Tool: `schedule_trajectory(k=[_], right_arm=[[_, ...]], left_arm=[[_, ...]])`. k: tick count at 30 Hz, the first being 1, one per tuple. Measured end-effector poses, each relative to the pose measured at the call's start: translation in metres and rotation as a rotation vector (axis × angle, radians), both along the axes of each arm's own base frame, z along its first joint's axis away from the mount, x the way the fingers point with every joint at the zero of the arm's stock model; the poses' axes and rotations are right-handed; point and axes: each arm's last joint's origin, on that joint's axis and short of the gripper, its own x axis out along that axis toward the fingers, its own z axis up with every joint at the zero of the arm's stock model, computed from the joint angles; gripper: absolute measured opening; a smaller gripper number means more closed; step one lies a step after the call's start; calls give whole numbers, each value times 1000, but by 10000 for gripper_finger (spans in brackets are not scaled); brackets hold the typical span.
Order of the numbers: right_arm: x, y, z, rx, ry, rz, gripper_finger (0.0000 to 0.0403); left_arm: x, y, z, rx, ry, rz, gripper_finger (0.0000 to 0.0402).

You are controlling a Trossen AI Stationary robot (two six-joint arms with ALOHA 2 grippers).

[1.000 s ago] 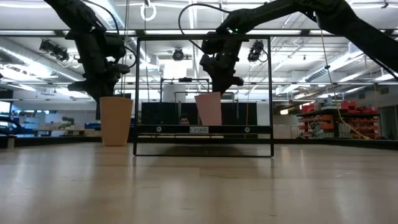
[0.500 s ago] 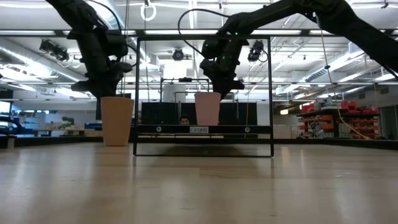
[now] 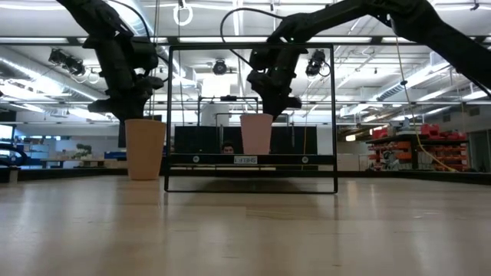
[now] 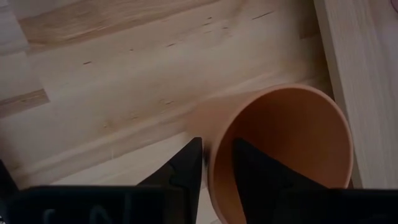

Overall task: Stack small to large cups/mugs on shelf
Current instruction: Put the orange cup on the shelf

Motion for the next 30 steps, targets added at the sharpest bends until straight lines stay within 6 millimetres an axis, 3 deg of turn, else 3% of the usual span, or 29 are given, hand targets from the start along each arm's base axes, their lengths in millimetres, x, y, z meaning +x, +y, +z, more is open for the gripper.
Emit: schedule_trajectory(k=[7,14,18,23,30], right_arm=[[-18,4,27,-24,-13,-14,73],[-36,25,70,-88,-90,11,73],[-44,45,95,-122,-144,43,73],[-53,78,122,-159,-208,102,73],[-71,125,143,-279,-182,121,73]], left_arm=[[0,0,0,2,0,-1,82],[0,1,0,9,-1,-5,38],[1,1,0,14,-4,-5,12],[1,2,1,19,-10,-5,19],[4,0,9,-37,-77,-41,12]])
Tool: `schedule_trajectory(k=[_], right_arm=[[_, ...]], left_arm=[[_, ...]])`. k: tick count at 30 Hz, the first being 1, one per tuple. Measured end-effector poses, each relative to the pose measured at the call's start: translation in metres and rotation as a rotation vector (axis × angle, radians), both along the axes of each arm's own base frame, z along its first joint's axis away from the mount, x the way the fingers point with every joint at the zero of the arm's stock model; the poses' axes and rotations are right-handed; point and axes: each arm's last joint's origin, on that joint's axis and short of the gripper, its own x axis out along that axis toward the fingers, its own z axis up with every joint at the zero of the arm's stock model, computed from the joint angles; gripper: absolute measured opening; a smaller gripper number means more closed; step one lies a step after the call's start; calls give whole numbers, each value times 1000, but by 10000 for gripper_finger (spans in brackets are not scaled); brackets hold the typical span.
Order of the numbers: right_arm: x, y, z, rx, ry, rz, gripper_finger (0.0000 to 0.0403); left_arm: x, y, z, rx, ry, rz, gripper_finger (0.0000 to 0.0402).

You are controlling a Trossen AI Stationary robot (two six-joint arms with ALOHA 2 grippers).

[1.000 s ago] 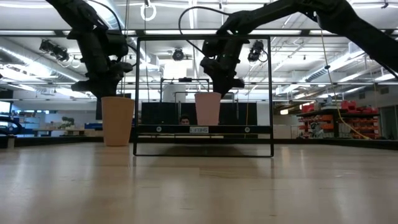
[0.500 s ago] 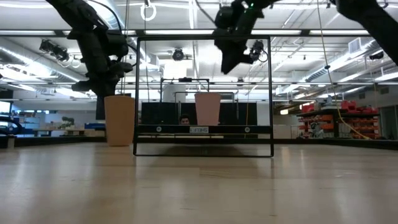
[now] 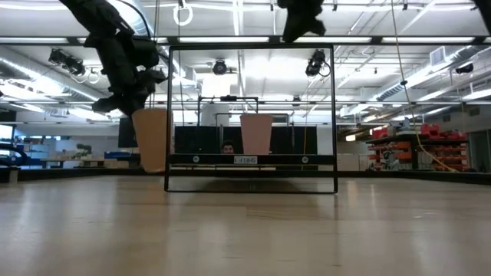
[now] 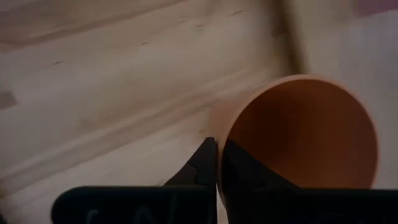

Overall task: Stack small to large cups/mugs on shelf
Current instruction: Put the orange cup on the shelf

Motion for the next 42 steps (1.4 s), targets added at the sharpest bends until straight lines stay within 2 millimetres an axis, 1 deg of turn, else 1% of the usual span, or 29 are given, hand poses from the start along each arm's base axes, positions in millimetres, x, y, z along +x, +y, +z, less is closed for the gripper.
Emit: schedule_trajectory(k=[3,6,11,13,16,19,22,24,31,34,38,42], right_arm=[[-11,15,-3,-22,31,-24,73],[-25,26,-10,-39,71,-60,73],[-50,34,-37,-18,119,-137,73],[-60,37,-48,-4,114,-165,73],[-72,42,-64,15,88,-206,73],[-82,45,-81,38,52,-255,73],[-86,47,-99,51,37,-282,73],[-86,47,-110,55,43,-285,73],[-84,47,-143,80,73,-289,73],[-81,47,-157,117,32,-279,73],[-77,47,-171,142,-23,-255,73],[-75,46,-176,138,-47,-253,73]], left_arm=[[8,-2,19,16,-19,-40,11],[17,-5,49,65,-51,-86,11],[28,-13,105,207,-95,-115,11],[31,-18,123,253,-115,-126,11],[34,-26,143,308,-141,-143,11],[41,-33,155,339,-157,-146,11],[55,-38,163,363,-167,-183,11],[69,-39,166,365,-170,-220,11],[116,-36,165,323,-88,-341,11],[138,-35,165,325,-79,-390,11],[160,-37,161,294,-33,-445,11],[181,-38,144,258,23,-491,11]])
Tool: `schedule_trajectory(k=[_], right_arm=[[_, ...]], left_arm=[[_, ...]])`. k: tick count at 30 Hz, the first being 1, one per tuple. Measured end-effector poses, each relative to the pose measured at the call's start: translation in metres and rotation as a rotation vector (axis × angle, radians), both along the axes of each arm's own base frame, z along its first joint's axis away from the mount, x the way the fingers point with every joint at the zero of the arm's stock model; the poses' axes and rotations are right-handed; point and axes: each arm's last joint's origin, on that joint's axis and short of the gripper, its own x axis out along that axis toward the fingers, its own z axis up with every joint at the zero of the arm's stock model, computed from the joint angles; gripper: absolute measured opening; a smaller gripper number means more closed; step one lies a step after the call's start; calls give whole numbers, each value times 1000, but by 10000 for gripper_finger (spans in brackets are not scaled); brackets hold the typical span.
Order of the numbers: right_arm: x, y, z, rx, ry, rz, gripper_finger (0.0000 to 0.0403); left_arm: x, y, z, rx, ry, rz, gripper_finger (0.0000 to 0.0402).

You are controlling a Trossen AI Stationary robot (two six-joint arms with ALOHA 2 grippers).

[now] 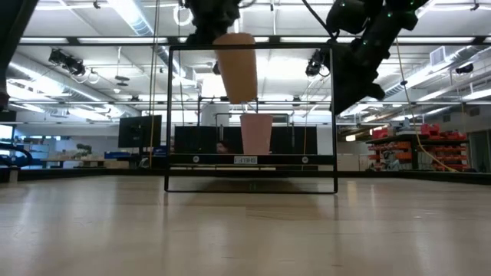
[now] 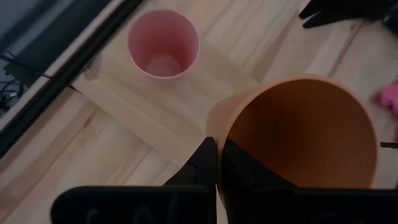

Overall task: Stack small to large cups/mugs on shelf
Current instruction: Put the orange cup on the shelf

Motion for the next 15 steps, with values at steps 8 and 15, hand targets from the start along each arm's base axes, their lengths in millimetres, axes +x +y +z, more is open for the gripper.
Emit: schedule_trajectory(k=[8,15], right_arm=[[4,-1,0,-21,-48,4,73],[4,-1,-1,-23,-47,8,73]], left_arm=[[34,4,-43,-42,105,-26,11],[52,3,-64,-49,124,-44,11]])
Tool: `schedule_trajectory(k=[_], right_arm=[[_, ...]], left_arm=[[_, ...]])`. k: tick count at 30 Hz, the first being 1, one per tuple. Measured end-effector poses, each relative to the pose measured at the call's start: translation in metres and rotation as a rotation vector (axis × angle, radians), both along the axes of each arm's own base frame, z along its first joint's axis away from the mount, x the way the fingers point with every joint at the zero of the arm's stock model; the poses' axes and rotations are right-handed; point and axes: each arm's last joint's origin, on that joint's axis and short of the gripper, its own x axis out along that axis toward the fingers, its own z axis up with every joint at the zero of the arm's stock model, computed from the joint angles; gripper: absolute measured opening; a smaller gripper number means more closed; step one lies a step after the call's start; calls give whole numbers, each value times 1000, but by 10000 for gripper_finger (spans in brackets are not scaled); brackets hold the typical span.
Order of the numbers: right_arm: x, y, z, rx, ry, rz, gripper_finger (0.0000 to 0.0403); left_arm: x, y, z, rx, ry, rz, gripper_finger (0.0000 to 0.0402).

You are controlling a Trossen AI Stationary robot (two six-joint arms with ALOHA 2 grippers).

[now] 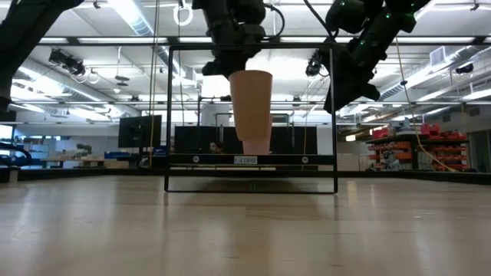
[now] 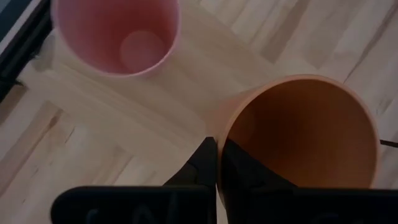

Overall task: Stack small to large cups/mugs on shelf
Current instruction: Put the orange cup on the shelf

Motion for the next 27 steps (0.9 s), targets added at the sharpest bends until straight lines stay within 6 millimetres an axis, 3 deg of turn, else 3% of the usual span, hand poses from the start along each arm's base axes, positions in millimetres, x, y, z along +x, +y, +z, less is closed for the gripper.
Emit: schedule_trajectory(k=[8,27], right_arm=[[0,0,0,-1,-2,1,73],[0,0,0,-1,-2,2,73]], left_arm=[[11,-3,-11,0,-2,-15,11],[13,-9,-32,-19,56,-36,11]])
